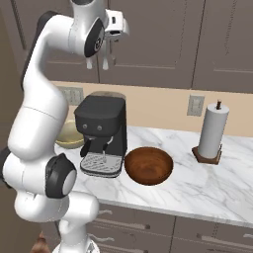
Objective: Open the cabinet. Pick the bowls from the counter and place them in the cabinet. Then close the cabinet.
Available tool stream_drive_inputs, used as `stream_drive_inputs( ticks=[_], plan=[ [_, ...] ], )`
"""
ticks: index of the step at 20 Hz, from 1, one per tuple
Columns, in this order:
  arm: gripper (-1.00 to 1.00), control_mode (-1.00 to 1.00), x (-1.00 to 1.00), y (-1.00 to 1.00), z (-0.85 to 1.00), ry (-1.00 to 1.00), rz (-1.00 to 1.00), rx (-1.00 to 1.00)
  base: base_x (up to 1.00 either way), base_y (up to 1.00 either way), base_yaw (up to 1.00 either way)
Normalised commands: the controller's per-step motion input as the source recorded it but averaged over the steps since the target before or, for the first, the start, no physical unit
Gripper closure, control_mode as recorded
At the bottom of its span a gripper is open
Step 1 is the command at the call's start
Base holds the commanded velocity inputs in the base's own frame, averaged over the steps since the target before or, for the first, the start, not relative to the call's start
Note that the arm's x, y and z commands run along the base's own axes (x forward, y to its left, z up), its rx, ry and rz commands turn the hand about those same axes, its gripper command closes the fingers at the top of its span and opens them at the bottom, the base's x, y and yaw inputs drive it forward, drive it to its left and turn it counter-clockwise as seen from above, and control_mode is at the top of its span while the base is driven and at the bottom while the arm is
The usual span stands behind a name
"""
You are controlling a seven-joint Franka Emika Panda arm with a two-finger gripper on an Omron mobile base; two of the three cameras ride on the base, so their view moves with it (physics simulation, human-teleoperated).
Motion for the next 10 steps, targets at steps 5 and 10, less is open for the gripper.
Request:
stream_drive_inputs(
  ticks=[5, 10],
  plan=[
    [-1.0, -1.0, 0.47, 0.01, -0.22, 0.0, 0.0, 0.02, 0.0, 0.0, 0.0],
    [1.0, -1.0, 0.47, 0.03, -0.25, 0.0, 0.0, 0.03, 0.0, 0.0, 0.0]
  ],
)
